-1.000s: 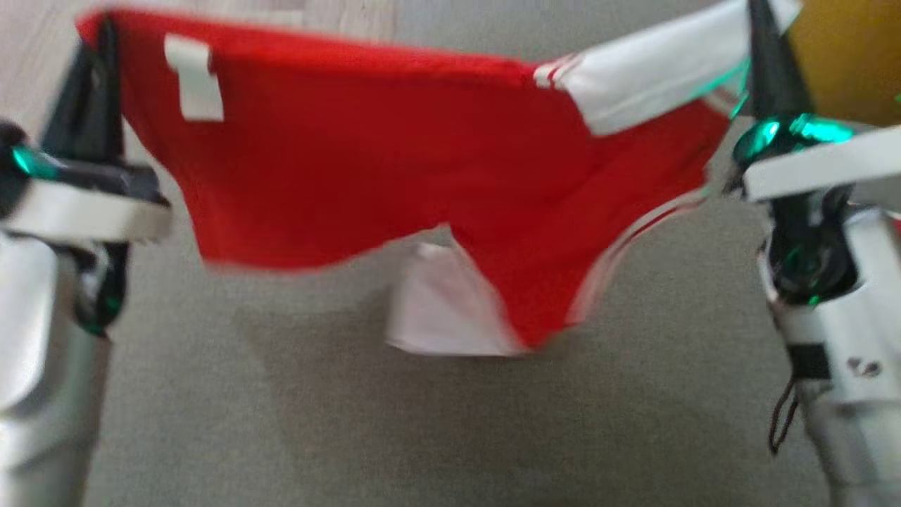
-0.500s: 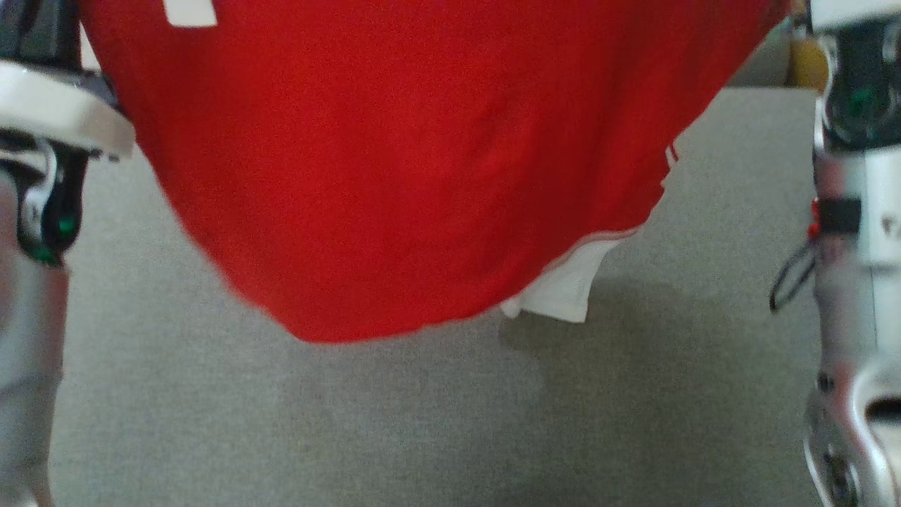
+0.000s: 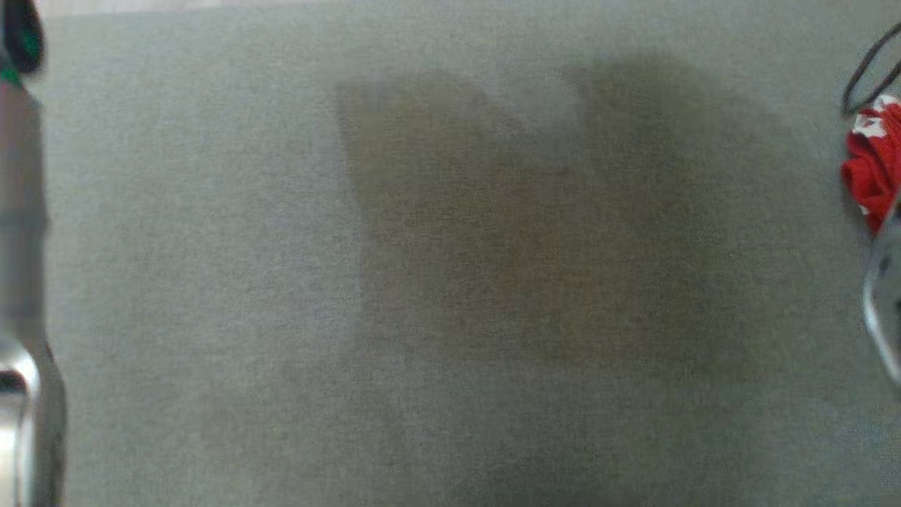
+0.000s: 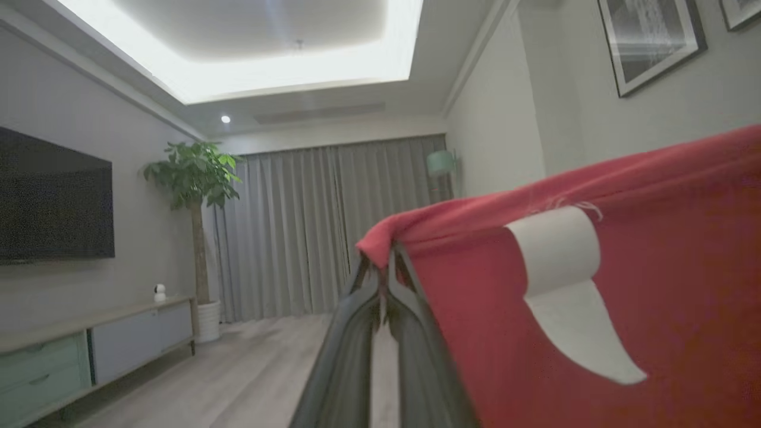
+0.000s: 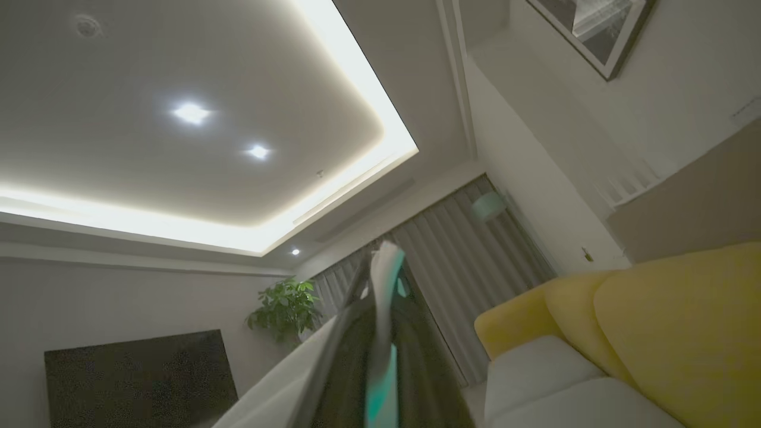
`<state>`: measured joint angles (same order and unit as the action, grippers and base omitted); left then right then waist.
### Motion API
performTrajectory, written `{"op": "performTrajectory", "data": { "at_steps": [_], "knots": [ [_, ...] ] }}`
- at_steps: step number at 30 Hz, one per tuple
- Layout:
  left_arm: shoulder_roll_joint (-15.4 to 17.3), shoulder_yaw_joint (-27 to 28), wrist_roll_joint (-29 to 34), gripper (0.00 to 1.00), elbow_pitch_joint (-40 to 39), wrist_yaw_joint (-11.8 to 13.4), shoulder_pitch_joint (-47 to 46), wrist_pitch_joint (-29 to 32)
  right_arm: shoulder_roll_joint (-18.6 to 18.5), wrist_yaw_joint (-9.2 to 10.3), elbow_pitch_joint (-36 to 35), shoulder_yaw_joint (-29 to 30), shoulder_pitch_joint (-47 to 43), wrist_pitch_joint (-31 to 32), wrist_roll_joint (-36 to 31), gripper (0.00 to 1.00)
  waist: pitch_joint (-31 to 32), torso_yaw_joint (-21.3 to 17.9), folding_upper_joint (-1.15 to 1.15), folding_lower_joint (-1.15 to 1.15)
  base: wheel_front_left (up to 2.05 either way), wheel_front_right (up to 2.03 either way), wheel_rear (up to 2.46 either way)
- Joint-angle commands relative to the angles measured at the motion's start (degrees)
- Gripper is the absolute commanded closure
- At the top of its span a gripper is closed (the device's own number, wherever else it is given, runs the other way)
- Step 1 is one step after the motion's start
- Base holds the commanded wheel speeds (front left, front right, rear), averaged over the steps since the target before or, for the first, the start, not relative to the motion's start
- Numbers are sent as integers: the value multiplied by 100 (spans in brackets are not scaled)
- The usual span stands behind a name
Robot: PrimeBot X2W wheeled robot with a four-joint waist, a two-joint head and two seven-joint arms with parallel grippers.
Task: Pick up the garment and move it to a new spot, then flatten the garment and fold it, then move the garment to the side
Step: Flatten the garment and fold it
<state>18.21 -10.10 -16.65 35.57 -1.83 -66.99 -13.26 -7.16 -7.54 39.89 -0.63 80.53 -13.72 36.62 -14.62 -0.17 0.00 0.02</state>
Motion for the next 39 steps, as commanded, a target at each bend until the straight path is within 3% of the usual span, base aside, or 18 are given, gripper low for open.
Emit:
{"op": "performTrajectory", "data": {
  "at_steps": [1,7,15,21,31,39],
  "knots": [
    [251,147,-39,100,-12,-2,163,-39,-12,5,-114,-35,-191,-53,112,100,-62,-63,0,-2,0,0,0],
    [-164,250,-288,100,507,-100,1687,-166,-214,5,-504,-600,-2080,87,966,100,-138,-176,0,-2,0,0,0],
    [-1072,853,-263,100,-29,-92,4270,-173,-420,5,-1693,-997,-5390,386,2077,100,132,-361,0,-2,0,0,0],
    [-1432,1196,-88,100,-368,-178,5565,-173,-546,5,-2214,-1094,-7219,533,2289,100,574,-416,0,-2,0,0,0],
    [-1530,1218,48,100,-1258,-288,7090,-174,-494,5,-2615,-961,-8903,826,2537,100,1034,-258,0,-2,0,0,0],
    [-1532,811,25,100,-1947,-285,7453,-174,-391,5,-3261,-685,-9030,983,2728,100,1027,-151,0,-2,0,0,0]
  ]
}}
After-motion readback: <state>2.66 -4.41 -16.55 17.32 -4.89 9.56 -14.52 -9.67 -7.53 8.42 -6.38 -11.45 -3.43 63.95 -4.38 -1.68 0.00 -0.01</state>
